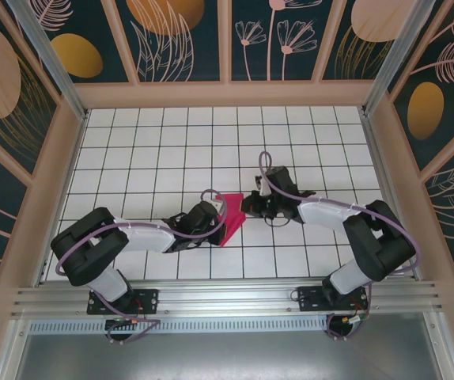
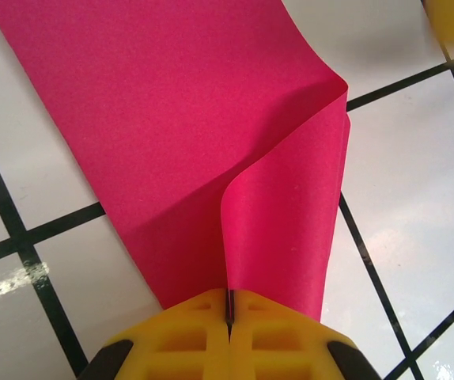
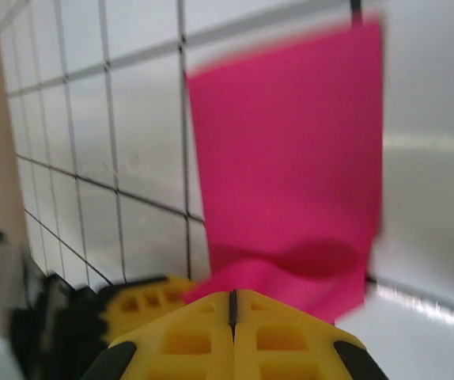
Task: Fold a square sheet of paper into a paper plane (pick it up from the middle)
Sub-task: Third fold the triangle at the center of the table.
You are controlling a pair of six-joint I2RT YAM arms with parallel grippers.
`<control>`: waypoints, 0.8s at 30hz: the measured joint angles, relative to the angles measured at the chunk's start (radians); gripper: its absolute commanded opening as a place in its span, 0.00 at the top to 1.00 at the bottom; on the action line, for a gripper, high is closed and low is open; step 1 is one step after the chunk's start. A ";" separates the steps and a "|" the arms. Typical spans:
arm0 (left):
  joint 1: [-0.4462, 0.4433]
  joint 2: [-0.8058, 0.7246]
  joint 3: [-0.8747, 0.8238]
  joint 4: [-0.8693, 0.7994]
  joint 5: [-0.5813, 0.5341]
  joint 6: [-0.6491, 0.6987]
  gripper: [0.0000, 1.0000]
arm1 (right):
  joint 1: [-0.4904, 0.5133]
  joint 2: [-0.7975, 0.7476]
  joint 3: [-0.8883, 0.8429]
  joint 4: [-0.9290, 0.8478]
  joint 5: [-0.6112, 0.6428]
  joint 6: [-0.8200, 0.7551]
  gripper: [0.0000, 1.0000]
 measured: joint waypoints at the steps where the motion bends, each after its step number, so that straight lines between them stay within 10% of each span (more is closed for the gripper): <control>1: 0.000 0.000 0.000 0.000 0.000 0.000 0.98 | 0.017 0.003 -0.013 0.003 -0.003 0.014 0.94; 24: 0.000 0.000 0.001 -0.003 0.002 0.004 0.98 | 0.086 0.145 0.040 0.057 -0.011 0.059 0.92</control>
